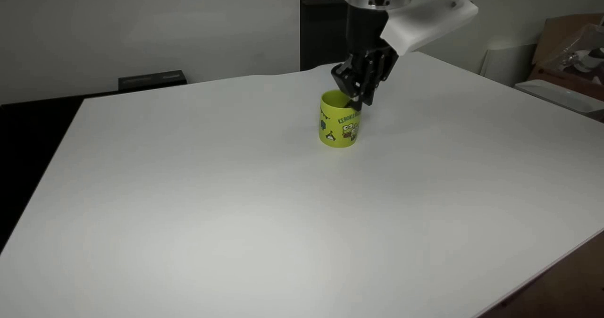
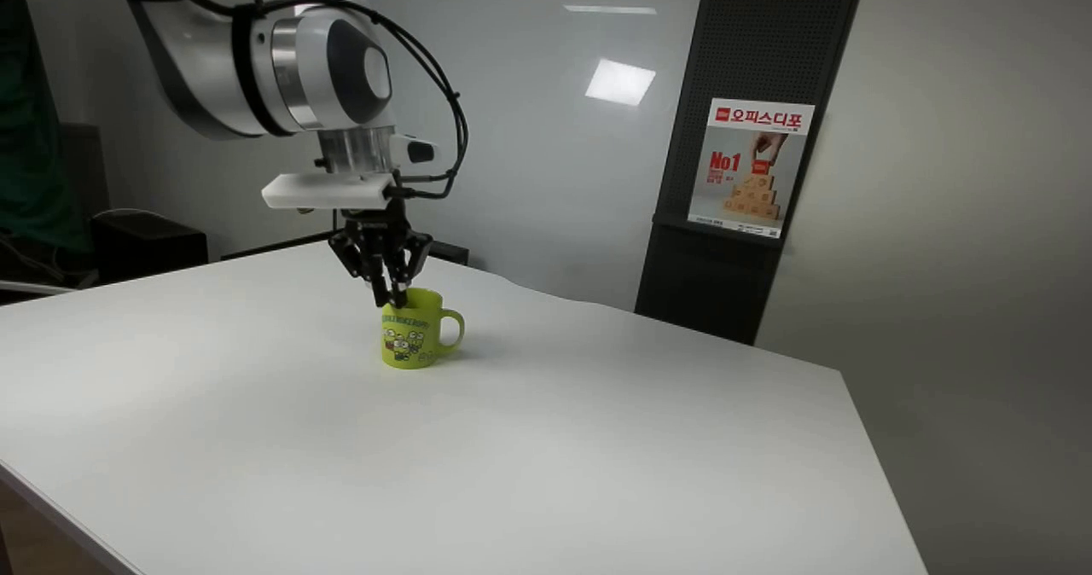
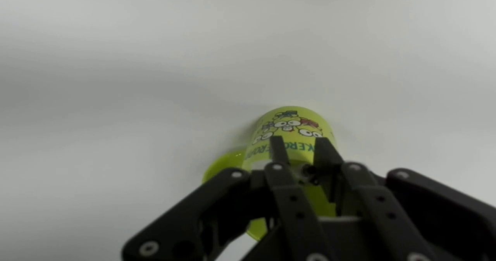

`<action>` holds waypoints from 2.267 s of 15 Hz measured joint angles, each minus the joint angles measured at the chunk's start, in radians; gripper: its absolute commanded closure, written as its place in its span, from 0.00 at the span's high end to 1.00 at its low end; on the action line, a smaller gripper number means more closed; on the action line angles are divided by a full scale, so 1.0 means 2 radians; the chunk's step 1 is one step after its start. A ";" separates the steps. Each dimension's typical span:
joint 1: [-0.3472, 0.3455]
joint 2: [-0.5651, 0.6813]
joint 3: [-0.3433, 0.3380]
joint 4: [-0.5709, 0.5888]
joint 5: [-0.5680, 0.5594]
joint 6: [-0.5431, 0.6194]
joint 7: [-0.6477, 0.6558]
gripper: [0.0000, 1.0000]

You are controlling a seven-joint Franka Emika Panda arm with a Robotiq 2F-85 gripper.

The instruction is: Take the pen out of the cup and put it on the table

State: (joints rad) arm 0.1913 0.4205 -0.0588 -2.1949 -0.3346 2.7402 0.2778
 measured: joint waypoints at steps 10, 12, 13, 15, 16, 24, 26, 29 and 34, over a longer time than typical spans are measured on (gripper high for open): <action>0.000 0.001 -0.001 0.013 0.004 0.005 -0.023 0.03; 0.000 -0.010 -0.001 0.012 0.005 0.005 -0.029 0.03; 0.000 -0.020 -0.001 0.009 0.009 0.004 -0.033 0.03; -0.001 -0.047 0.001 0.000 0.014 0.000 -0.043 0.03; -0.001 -0.064 0.003 -0.007 0.015 -0.004 -0.046 0.03; -0.002 -0.209 -0.014 -0.077 -0.181 -0.016 0.067 0.03; -0.011 -0.232 -0.027 -0.092 -0.266 -0.023 0.137 0.03; -0.035 -0.242 -0.037 -0.115 -0.362 -0.035 0.229 0.03; -0.058 -0.210 -0.051 -0.136 -0.396 -0.010 0.281 0.03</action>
State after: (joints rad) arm 0.0751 0.0004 -0.1614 -2.4676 -1.1273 2.7193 0.8396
